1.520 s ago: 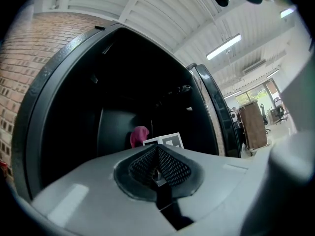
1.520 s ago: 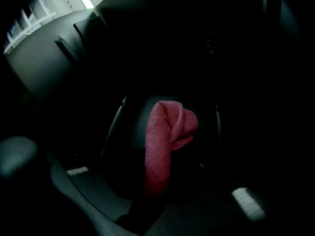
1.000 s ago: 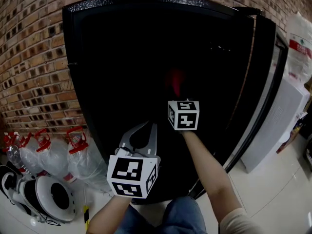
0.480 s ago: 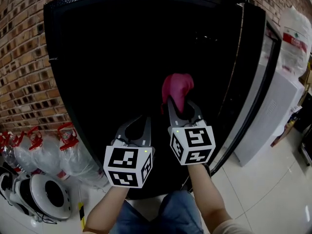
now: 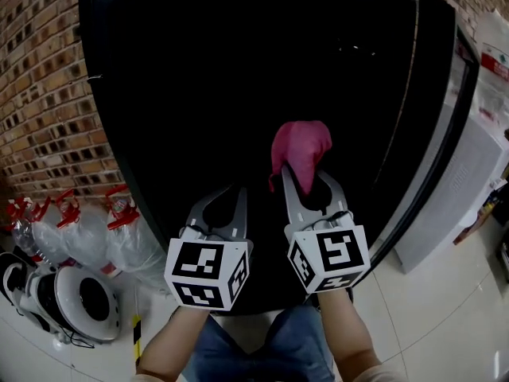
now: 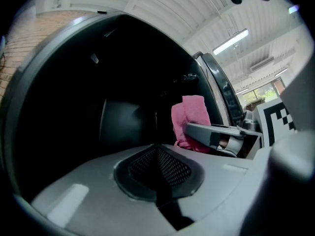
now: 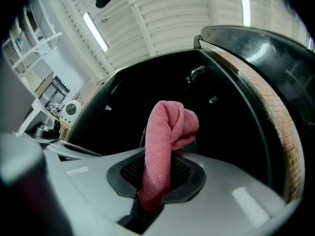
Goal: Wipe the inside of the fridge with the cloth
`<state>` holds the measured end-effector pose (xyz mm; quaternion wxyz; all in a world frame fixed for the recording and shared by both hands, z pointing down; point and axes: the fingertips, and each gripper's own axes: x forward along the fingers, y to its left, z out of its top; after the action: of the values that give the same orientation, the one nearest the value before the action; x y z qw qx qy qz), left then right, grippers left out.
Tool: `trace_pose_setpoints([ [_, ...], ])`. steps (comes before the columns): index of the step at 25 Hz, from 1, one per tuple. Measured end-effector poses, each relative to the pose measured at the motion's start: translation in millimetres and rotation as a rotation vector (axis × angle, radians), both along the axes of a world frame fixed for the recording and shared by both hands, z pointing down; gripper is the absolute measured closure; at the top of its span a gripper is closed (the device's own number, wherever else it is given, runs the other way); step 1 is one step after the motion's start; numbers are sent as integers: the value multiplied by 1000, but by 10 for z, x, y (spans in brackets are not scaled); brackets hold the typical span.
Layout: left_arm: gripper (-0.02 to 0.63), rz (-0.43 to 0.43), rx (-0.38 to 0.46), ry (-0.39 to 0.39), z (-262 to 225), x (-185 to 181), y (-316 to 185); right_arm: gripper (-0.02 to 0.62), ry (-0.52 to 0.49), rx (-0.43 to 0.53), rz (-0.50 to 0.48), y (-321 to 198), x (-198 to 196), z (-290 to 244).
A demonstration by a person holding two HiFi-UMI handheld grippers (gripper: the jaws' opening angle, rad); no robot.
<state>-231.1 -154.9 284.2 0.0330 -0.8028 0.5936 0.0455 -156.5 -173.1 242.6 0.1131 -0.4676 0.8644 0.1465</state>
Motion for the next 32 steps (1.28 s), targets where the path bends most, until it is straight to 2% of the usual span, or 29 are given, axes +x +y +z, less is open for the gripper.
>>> trace_pose_setpoints([
  [4,594,-54,-11,27,94,-211,149,534,-8,17,-139,208,-372,138],
  [8,593,-100,2,2,142,-406,333,534,21,-4,-277,340,-844,340],
  [13,592,-143,10,18,73,-628,484,534,49,-16,-358,381,-1139,487],
  [21,592,-153,17,11,101,-701,578,534,23,-57,-492,440,-1492,708],
  [28,593,-128,9,10,121,-638,504,534,87,-87,-520,316,-1694,785],
  [32,592,-112,15,20,92,-620,493,534,144,-89,-495,187,-1739,727],
])
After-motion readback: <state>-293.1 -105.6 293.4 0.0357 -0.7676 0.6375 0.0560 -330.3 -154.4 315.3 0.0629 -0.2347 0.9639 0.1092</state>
